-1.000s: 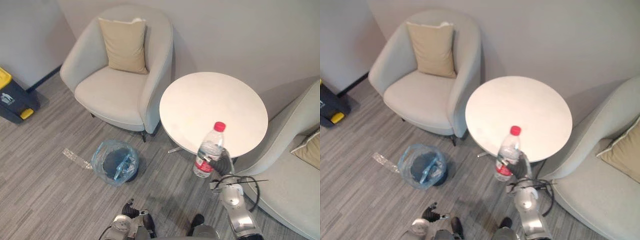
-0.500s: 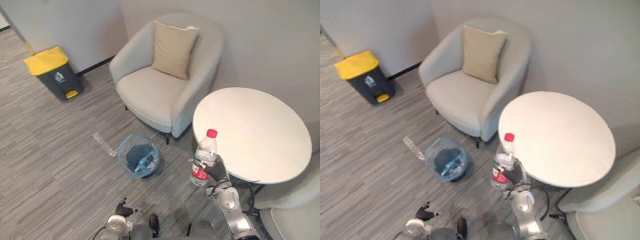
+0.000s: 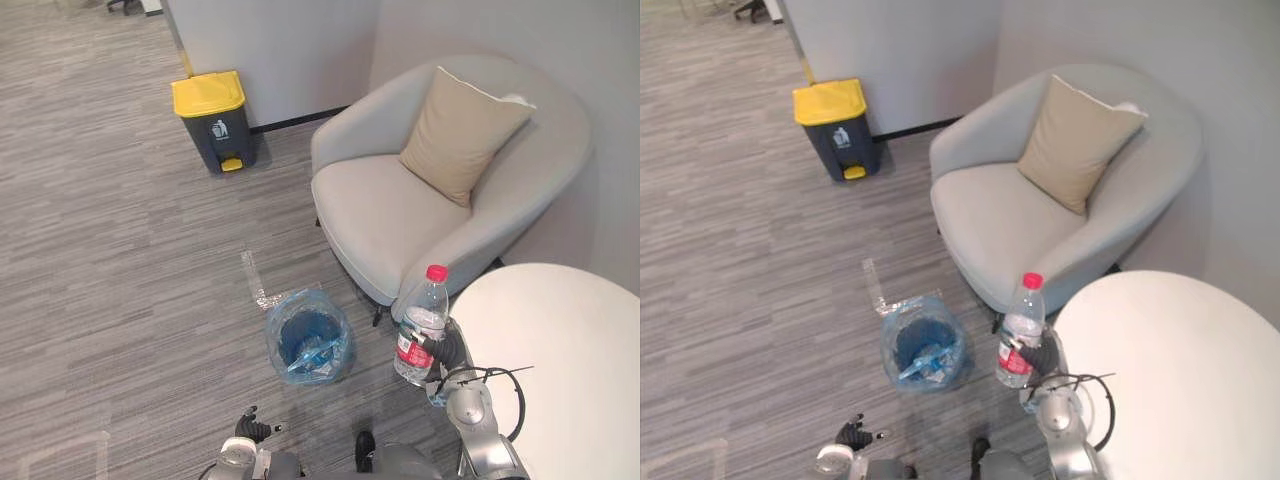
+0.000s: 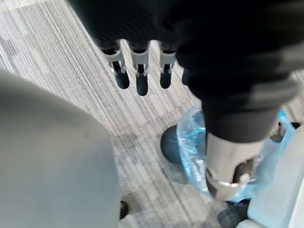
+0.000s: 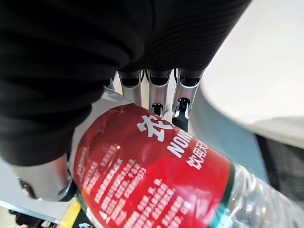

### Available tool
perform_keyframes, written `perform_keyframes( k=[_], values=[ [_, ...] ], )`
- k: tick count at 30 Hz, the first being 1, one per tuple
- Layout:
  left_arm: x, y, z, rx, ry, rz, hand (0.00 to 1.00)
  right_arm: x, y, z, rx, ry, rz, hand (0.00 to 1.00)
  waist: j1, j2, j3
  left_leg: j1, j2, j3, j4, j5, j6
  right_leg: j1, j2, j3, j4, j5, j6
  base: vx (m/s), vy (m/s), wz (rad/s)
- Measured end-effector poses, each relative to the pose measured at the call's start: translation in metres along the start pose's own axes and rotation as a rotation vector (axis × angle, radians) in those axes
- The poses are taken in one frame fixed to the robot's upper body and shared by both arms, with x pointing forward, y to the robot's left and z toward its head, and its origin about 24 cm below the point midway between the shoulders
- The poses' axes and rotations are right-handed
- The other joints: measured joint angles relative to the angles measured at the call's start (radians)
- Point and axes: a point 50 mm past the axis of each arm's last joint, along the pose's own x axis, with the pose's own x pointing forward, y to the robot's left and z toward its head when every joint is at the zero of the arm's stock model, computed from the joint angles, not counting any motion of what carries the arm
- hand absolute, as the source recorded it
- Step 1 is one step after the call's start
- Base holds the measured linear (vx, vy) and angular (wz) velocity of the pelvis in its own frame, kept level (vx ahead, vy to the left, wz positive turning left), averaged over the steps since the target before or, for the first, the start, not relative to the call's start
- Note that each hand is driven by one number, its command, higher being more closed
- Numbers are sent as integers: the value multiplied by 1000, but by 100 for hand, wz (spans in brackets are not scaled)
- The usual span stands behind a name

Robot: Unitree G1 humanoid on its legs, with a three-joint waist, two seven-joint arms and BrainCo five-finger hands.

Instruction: Gather rubbish on tea table into small bin, then transfer packed bag to large trash can.

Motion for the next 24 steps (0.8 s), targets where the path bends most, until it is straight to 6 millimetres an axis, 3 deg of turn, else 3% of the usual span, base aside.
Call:
perform_keyframes(
  k=[2, 3, 7, 12, 15, 17, 23, 24],
  values=[
    [1, 0, 5, 22, -20, -2, 0, 1, -3, 0, 3, 3, -18, 100, -4, 1, 2, -35, 37, 66, -55, 22, -2, 7, -32, -30, -5, -3, 7, 59, 152, 64],
    [0, -2, 6, 40, -24, -10, 0, 0, -4, -2, 1, 7, -18, 100, -8, 5, 1, -38, 56, 76, -109, 103, -44, 14, -38, -44, -8, -8, 26, 60, 193, 53],
    [1, 6, 7, 79, -36, 7, 0, -5, 14, 2, 42, 8, 24, 100, 6, -28, -7, -6, -26, 74, -142, 120, -43, 50, -98, -22, -56, 7, 83, 51, 198, 15],
    [2, 13, 6, 96, -39, 24, 0, -2, 27, 10, 31, -26, 86, 100, 16, -12, 9, 0, -35, 106, -142, 119, -34, 26, -111, 13, -42, 14, 92, -13, 57, -20],
    [4, 15, 18, 89, -71, 33, 0, 17, 35, 27, -3, -91, 117, 100, 16, 11, 51, -80, -21, 122, -109, 124, -26, -92, -102, 38, 37, 14, 92, -165, -15, -30],
    [8, 17, 37, 31, -110, 63, 0, 36, 35, 42, -57, -153, 128, 100, 18, 32, 114, -197, -8, 115, -46, 126, -20, -208, -101, 40, 102, 6, 82, -213, -22, 3],
    [12, 34, 78, -172, -197, 161, 0, 62, 35, 76, -119, -257, 107, 100, 48, 40, 215, -451, 8, 83, 70, 123, 1, -465, -116, 32, 269, -48, 82, -232, -22, 16],
    [11, 37, 91, -245, -226, 181, 0, 68, 34, 90, -128, -303, 85, 100, 55, 35, 227, -530, 8, 78, 107, 127, 5, -553, -131, 30, 331, -61, 77, -163, -4, 21]
  ],
)
